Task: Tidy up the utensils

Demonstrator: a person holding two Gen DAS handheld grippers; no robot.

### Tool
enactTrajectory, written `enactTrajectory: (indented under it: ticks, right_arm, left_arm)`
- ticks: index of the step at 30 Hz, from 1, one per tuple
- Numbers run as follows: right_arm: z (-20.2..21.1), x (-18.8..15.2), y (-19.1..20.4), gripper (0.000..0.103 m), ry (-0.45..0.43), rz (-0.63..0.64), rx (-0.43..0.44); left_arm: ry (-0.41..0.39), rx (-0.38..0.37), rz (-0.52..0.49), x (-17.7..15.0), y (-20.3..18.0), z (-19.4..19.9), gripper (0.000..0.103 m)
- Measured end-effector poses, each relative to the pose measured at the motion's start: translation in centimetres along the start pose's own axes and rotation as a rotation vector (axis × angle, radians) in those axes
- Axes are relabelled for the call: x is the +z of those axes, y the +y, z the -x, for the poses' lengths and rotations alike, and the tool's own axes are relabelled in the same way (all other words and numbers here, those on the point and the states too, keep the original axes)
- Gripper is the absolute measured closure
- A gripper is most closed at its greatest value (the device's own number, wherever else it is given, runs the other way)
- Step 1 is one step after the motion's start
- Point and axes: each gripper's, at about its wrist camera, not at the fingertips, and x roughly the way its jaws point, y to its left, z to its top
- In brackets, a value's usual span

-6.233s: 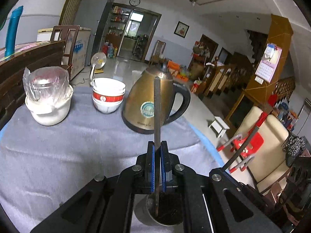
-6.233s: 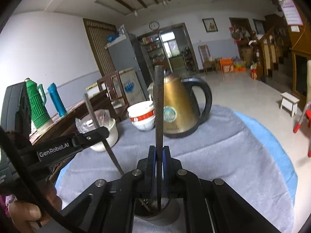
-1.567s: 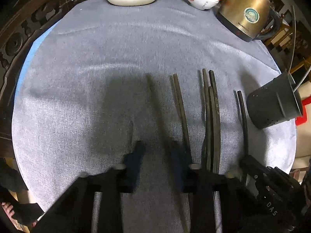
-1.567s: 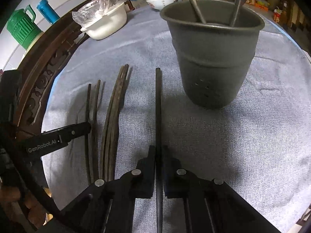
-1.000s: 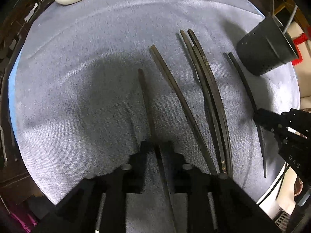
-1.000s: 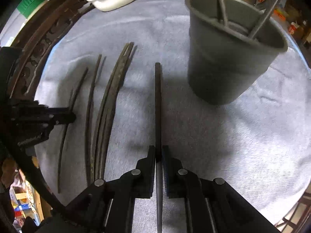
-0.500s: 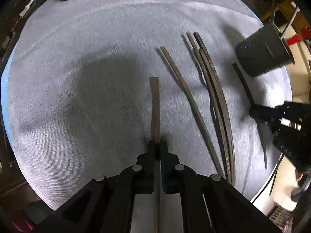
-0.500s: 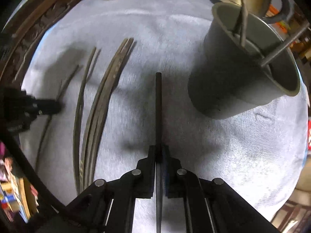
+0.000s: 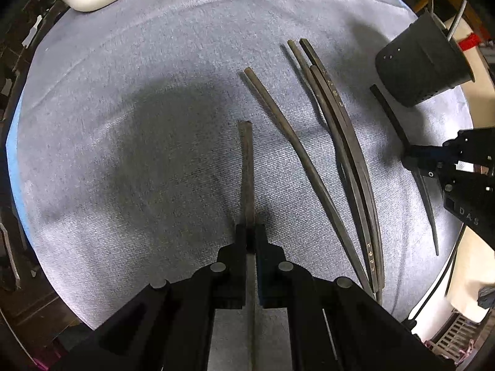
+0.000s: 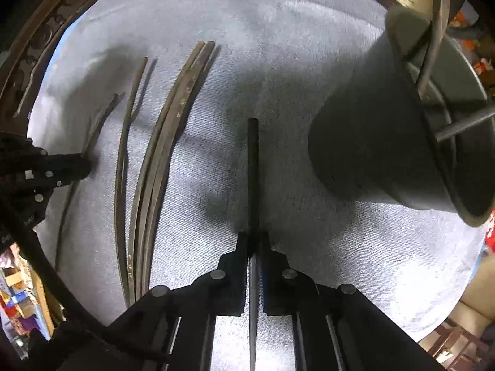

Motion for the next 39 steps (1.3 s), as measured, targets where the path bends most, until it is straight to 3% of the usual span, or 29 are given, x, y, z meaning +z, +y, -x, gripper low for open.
enactTrajectory:
  ticks: [4,7,9,13,16,18,21,23,32,39]
  right_arm:
    - [2.9,-2.1,0.7,0.096,-0.144,-0.052,0.072]
    - [6.9,-4.7,0.6,0.096,-0.338,-0.114,0.133]
    - [9.4,-6.5,0.4,0.096,-0.483,-0.156,0.142]
    - [13.0,-10.9,-1.2,0.096,-0.777,-0.287,0.129]
    - [14.6,-13.5,-2.2,0.096,-0.969,-0.368,0.045]
    - [14.6,-14.2,-2.5,0.096,-1.039,-0.397,-0.012]
    - [14.0,-14.5,-3.1,0.096,-1.101,-0.425,-0.045]
    - [13.6,-14.9,-3.4,0.096,-1.121,-0.435,-0.069]
    - [12.5,-16.7,-2.7,0.096,-1.131,-0.4,-0.111]
    - [12.9,-19.4,-2.5,0.096,-1.12,-0.401,-0.096]
  left_arm:
    - [-0.129,-0.093,0.082,-1.9,1.8,2.7,0.098]
    - [-0.332,-0.152,0.148,-3.3,3.1,6.8,0.098]
    - [-0.49,-0.137,0.206,-4.5,3.8,9.6,0.098]
    - [-0.725,-0.111,0.281,-6.6,3.3,12.7,0.098]
    - [-0.84,-0.084,0.31,-7.5,3.0,12.7,0.098]
    - [-0.905,-0.061,0.325,-8.0,2.1,13.4,0.098]
    - [-1.035,-0.003,0.32,-8.4,0.9,13.4,0.098]
    - [-1.061,0.027,0.322,-8.4,1.1,13.1,0.098]
    - [-1.066,0.067,0.331,-8.9,1.5,11.4,0.097]
    - [-1.091,0.058,0.295,-12.4,0.7,12.4,0.097]
